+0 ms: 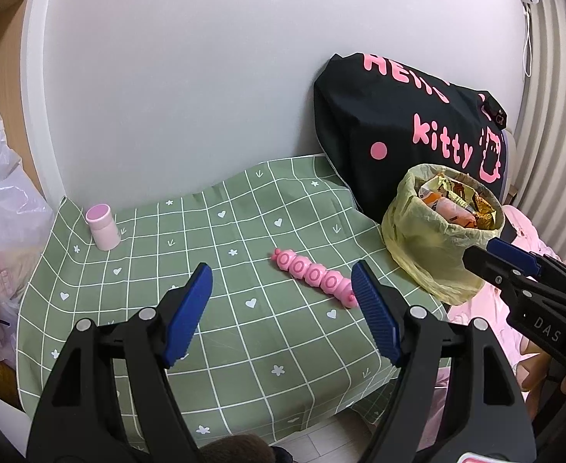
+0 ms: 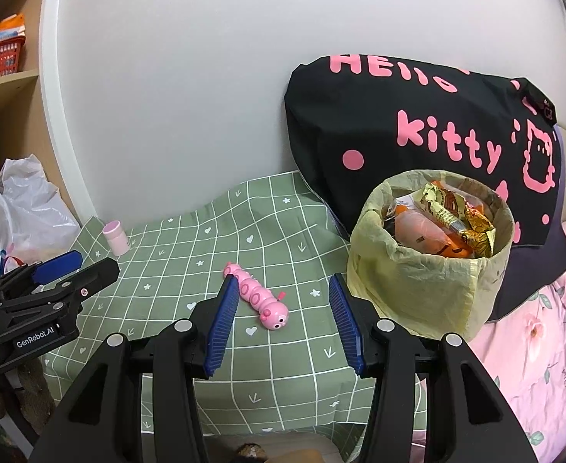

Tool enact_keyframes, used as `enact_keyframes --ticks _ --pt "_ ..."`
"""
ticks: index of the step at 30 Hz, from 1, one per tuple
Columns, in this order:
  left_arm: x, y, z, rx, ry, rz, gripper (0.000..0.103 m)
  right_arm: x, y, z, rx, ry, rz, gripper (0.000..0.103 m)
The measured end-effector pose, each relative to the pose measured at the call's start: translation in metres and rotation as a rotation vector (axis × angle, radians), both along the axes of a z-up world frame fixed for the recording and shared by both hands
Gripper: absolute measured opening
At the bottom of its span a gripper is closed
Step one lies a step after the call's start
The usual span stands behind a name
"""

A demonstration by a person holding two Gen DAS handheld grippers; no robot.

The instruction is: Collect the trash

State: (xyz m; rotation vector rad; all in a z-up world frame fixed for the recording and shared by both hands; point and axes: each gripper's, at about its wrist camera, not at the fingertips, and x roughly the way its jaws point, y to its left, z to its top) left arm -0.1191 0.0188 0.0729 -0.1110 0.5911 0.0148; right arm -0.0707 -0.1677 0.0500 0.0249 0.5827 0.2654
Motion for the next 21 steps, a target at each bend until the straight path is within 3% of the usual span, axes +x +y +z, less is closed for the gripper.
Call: enact_keyframes --ticks 21 --pt "0.0032 0.0022 -0.0024 0.003 0.003 -0.009 0.071 0.0016 -0.0021 -0.0008 0.003 0.002 -0.002 0.046"
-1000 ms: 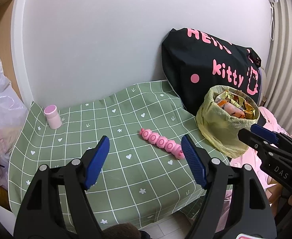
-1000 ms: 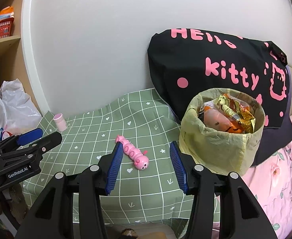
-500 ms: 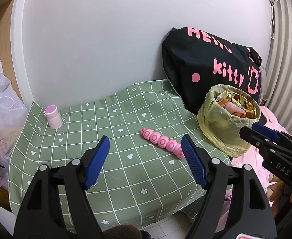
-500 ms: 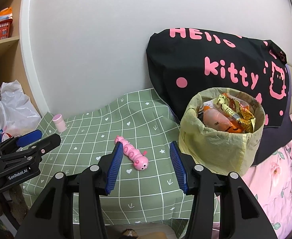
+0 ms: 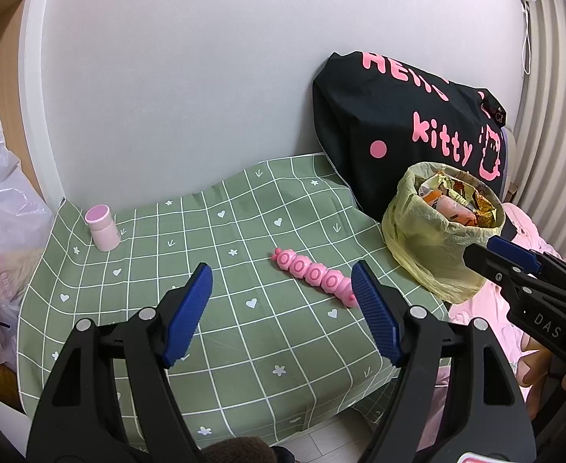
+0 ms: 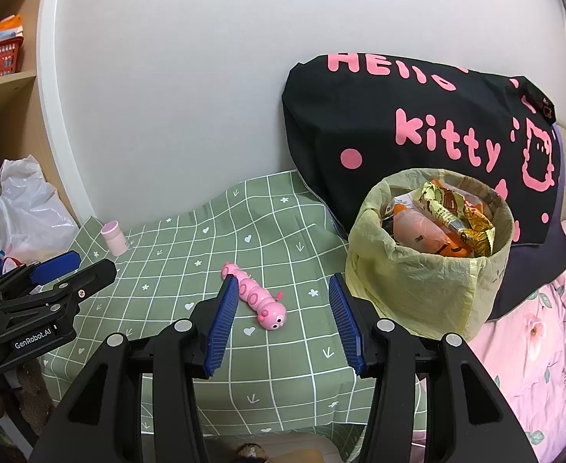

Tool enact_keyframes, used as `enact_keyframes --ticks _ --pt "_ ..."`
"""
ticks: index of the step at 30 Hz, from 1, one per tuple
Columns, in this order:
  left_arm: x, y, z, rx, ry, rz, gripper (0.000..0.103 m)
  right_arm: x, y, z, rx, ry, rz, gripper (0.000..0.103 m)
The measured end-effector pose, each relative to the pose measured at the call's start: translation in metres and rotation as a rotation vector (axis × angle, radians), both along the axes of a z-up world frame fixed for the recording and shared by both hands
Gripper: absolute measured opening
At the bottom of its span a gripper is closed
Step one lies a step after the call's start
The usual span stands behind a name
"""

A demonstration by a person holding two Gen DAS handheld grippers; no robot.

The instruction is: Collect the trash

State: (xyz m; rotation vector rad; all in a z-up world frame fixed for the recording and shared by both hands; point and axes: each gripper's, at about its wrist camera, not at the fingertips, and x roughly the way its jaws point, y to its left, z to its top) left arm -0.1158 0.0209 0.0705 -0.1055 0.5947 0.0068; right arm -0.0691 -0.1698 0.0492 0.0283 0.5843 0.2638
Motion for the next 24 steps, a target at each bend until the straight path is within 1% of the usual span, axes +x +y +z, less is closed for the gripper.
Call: enact_keyframes --ticks 14,21,24 --pt "0.005 0.003 -0.003 0.001 0.004 -0.026 0.071 0.001 -0.001 -0.001 -0.007 -0.002 -0.012 0.046" --pt "0.014 0.009 -0.009 -0.020 0.030 -0.069 0.071 0.001 -0.001 -0.001 -0.006 -0.002 -0.025 0.046" --pt "0.017 0.012 -0.015 -0.023 0.041 -0.065 0.071 0.004 0.001 -0.002 -0.018 0.003 -0.023 0.046"
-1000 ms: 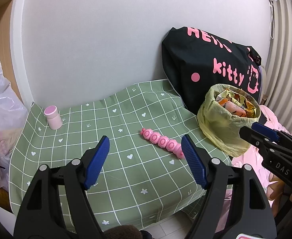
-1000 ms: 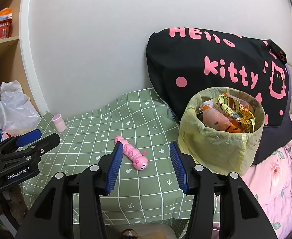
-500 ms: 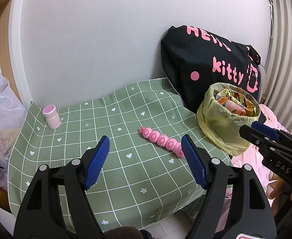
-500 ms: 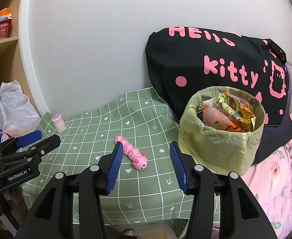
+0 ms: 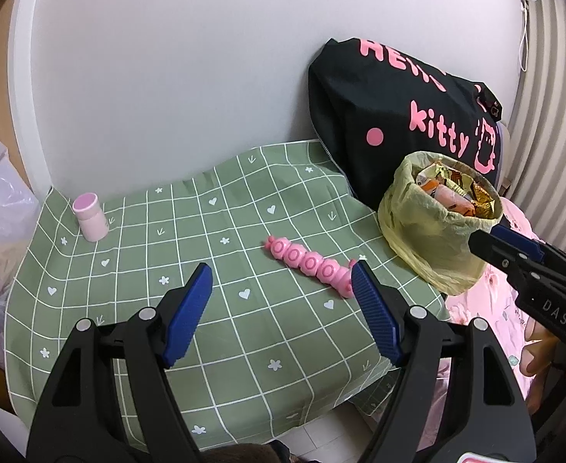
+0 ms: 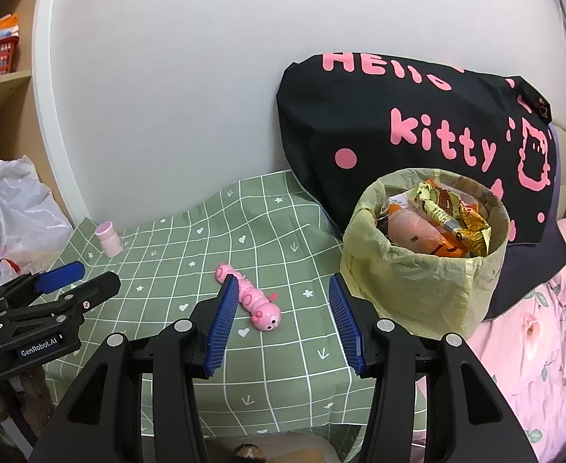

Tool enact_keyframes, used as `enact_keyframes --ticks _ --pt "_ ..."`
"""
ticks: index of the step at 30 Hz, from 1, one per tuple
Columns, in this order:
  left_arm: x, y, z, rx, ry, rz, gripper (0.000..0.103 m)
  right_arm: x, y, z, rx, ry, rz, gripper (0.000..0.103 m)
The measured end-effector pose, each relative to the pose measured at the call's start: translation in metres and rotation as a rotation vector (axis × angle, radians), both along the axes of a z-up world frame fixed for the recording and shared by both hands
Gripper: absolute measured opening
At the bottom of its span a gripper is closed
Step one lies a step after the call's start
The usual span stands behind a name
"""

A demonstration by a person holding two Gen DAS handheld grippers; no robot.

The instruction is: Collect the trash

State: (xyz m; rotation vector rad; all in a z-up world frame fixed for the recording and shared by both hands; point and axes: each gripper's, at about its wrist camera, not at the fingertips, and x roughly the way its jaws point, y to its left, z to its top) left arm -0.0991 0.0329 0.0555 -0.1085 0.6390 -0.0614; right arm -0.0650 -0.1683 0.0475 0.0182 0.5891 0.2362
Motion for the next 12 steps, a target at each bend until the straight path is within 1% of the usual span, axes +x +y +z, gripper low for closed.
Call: enact_keyframes --ticks 2,4,6,8,9,10,12 --pt "0.004 0.004 -0.003 0.004 0.004 0.009 0.071 0.006 0.004 -0.002 -0.007 0.007 0.009 0.046" --pt "0.011 0.013 -0.009 -0.003 0.026 0.033 0.071 0.014 0.008 -0.006 -0.009 0.018 0.021 0.046" --pt "0.021 0.030 -0.017 -0.027 0.068 0.085 0.071 0.024 0.014 -0.013 -0.010 0.032 0.035 0.046" --pt "0.034 0.060 -0.032 -0.063 0.128 0.170 0.071 0.043 0.026 -0.025 -0.014 0.062 0.073 0.049" --pt "0.041 0.079 -0.042 -0.079 0.155 0.227 0.071 0.055 0.036 -0.033 -0.015 0.085 0.103 0.050" --pt "0.049 0.103 -0.054 -0.091 0.177 0.303 0.071 0.071 0.051 -0.044 -0.020 0.121 0.151 0.050" --pt "0.065 0.143 -0.077 -0.083 0.208 0.435 0.071 0.099 0.084 -0.064 -0.041 0.186 0.251 0.050"
